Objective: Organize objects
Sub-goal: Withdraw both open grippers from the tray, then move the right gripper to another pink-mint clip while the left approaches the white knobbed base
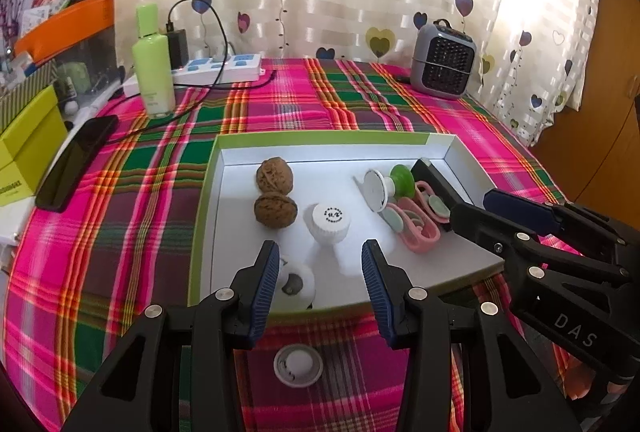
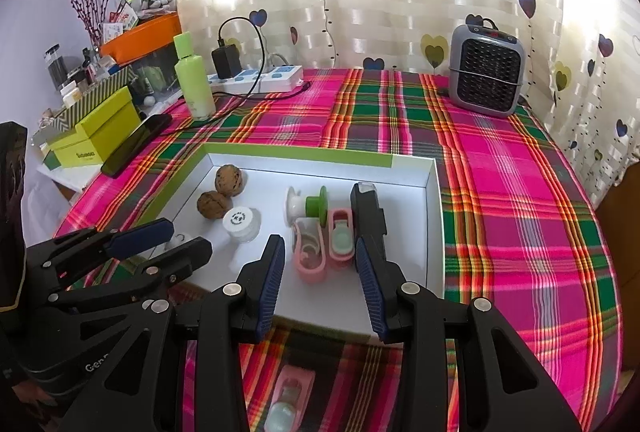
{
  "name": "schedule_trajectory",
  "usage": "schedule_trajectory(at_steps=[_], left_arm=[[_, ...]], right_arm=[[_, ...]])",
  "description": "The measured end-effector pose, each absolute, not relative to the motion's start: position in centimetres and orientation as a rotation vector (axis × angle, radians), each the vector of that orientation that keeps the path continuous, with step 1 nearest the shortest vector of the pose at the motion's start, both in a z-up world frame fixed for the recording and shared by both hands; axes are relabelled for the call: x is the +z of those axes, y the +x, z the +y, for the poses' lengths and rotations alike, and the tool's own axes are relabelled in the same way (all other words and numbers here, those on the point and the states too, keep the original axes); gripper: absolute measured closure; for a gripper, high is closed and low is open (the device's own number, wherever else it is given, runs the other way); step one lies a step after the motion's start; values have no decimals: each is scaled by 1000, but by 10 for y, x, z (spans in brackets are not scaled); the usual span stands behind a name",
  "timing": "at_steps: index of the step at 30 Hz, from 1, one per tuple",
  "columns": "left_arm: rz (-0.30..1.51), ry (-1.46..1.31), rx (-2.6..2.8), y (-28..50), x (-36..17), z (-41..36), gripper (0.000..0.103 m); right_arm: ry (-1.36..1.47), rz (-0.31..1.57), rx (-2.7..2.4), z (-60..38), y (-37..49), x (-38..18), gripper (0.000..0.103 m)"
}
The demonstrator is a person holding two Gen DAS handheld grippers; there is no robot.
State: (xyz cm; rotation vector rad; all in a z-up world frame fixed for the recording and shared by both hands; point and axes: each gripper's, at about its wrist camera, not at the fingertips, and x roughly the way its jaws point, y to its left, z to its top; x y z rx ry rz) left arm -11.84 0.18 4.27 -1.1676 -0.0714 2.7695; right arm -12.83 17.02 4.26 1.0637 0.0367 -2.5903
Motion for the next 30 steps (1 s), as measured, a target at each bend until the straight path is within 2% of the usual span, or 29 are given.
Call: schedule_trajectory(at_steps=[17, 21, 30], left_arm=[[-42, -1127, 2815, -84, 47, -4, 61], [-62, -1126, 2813, -76, 46, -10, 61], [-104, -1147, 2800, -61, 37, -22, 61]], right_arm=[[1049, 4, -2585, 171, -97, 41, 64], [1066, 0, -2577, 171, -90, 36, 58], [1090, -23, -2574, 176, -75, 28, 58]])
